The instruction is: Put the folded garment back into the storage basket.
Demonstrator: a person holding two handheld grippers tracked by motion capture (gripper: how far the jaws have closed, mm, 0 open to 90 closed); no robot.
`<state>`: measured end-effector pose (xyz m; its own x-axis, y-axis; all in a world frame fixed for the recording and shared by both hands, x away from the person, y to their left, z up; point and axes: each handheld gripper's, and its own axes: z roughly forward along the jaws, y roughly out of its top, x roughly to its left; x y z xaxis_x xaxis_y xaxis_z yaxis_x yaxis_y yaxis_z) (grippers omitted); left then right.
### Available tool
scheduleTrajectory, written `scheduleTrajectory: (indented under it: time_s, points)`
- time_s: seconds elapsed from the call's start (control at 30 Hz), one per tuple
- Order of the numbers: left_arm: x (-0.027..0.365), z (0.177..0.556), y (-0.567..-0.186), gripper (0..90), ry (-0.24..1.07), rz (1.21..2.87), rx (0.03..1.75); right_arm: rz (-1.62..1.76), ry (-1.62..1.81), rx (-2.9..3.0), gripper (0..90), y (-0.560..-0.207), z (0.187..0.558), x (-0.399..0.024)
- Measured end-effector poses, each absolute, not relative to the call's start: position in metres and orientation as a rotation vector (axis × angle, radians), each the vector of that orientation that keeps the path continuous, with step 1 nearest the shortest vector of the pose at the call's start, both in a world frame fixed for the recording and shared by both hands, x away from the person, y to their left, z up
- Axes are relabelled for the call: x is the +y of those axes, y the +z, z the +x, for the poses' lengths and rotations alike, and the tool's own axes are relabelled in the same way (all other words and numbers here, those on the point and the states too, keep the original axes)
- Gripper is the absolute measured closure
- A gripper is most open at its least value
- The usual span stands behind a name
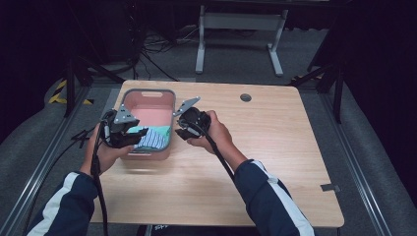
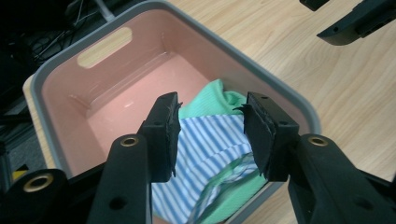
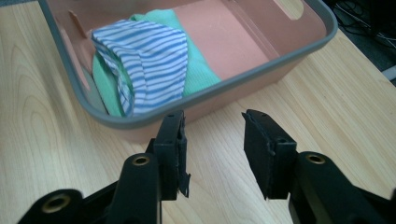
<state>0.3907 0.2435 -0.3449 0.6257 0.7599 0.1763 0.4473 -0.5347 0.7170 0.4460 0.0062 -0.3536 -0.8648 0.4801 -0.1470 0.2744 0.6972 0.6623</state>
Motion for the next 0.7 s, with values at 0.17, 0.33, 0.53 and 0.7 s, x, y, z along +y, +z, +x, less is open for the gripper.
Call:
scheduleTrajectory:
  time_s: [0.17, 0.33, 0.53, 0.7]
  points:
    - [0.234, 0.386, -0.348, 53.8, 0.639, 2.21, 0.923, 0.603, 0.921, 2.586, 57.8, -0.352, 0.443, -0.01]
    - [0.228, 0.382, -0.35, 50.8, 0.652, 2.208, 0.912, 0.607, 0.913, 2.583, 56.2, -0.352, 0.442, -0.021]
    - [0.222, 0.378, -0.35, 49.1, 0.634, 2.187, 0.886, 0.617, 0.893, 2.572, 52.7, -0.352, 0.44, -0.035]
    - [0.215, 0.374, -0.352, 45.1, 0.614, 2.195, 0.867, 0.632, 0.877, 2.566, 49.4, -0.355, 0.438, -0.046]
